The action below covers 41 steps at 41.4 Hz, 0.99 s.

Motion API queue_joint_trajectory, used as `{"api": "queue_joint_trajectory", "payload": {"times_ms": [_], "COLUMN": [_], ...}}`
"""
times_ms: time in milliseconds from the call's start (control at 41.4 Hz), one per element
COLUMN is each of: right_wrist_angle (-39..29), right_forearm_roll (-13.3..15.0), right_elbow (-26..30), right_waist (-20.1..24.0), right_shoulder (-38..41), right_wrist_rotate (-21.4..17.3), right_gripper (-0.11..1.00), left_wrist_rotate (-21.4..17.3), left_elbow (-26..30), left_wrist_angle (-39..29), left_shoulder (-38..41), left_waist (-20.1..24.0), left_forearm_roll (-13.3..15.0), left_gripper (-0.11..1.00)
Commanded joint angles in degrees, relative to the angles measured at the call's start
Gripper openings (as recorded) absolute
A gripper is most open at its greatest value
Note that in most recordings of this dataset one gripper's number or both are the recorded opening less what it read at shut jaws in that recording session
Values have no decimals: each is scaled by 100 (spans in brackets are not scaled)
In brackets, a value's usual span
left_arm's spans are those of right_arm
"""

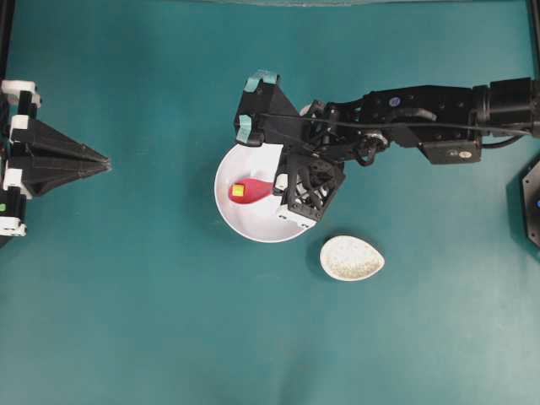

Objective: Scoop the yellow hexagonal prism block from the bowl with a spoon using the right arm.
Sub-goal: 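Slide the spoon under the yellow hexagonal block inside the bowl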

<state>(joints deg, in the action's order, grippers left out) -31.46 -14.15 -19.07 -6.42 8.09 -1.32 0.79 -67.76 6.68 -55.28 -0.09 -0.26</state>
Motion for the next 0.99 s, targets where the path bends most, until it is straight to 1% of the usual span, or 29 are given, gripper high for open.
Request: {"api": "queue_joint_trajectory", "payload": {"times_ms": [0, 362, 966], "right_wrist_angle": [44, 193, 519], "right_forearm_roll": [-18, -18, -18], "right_elbow": [79, -158, -861], "right_waist": [18, 18, 18], "right_shoulder": [-114, -158, -554], "right_wrist_rotate": [9, 9, 0], "right_gripper": [24, 24, 24], "left_wrist_rotate": [0, 0, 0], "left_elbow": [141, 141, 141], "left_wrist_angle": [62, 70, 70], "left_shoulder": [26, 26, 35], "left_waist": [-9, -9, -9], "left_forearm_roll": [-18, -18, -18], "left_gripper": [8, 8, 8]}}
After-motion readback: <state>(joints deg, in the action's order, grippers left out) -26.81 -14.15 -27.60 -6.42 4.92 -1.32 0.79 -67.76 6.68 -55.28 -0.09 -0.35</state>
